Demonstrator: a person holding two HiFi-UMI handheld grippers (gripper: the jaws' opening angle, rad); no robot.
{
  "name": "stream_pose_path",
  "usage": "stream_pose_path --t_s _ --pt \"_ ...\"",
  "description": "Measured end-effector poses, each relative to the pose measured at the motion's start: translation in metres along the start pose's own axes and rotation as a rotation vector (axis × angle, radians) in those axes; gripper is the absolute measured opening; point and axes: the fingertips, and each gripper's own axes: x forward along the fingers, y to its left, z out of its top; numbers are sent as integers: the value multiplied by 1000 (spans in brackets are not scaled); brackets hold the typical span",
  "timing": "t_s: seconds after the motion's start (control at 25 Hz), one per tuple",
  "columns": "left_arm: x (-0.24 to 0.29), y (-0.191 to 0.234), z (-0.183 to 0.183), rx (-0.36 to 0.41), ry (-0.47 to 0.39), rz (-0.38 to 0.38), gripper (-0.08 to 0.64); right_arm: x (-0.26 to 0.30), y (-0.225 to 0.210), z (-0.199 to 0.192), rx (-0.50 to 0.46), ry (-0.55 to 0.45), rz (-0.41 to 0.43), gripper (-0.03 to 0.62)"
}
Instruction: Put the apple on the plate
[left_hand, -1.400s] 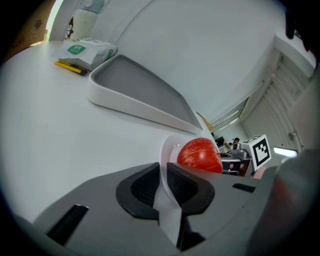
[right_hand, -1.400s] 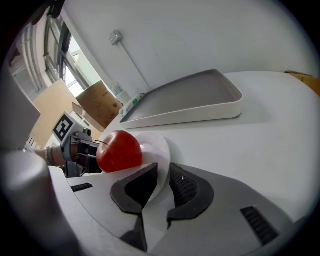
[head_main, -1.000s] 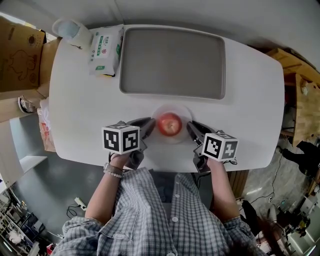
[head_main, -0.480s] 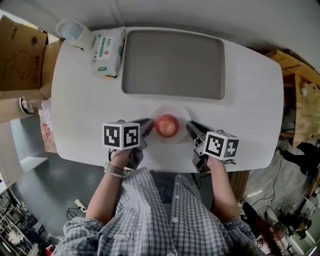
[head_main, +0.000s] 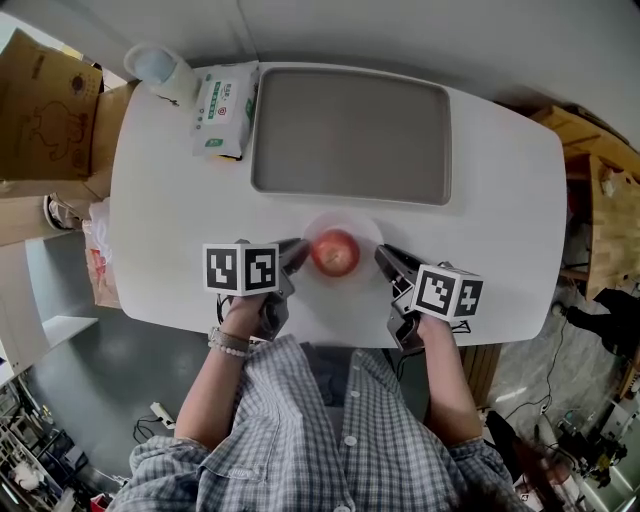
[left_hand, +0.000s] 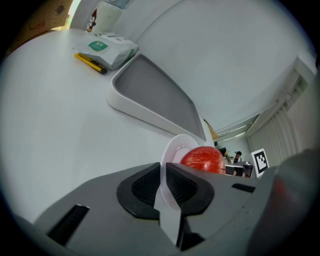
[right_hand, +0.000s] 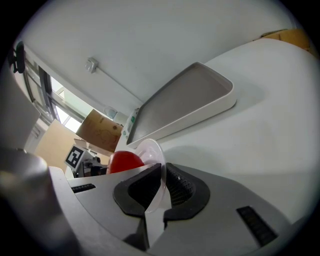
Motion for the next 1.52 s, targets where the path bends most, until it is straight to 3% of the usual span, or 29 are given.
stream_pose_path --t_s 0.76,1.52 --pt "-12 -27 41 -17 -28 -98 35 -11 13 43 41 -54 18 43" --pt "-8 -52 102 43 -58 -142 32 -13 15 98 61 -132 52 43"
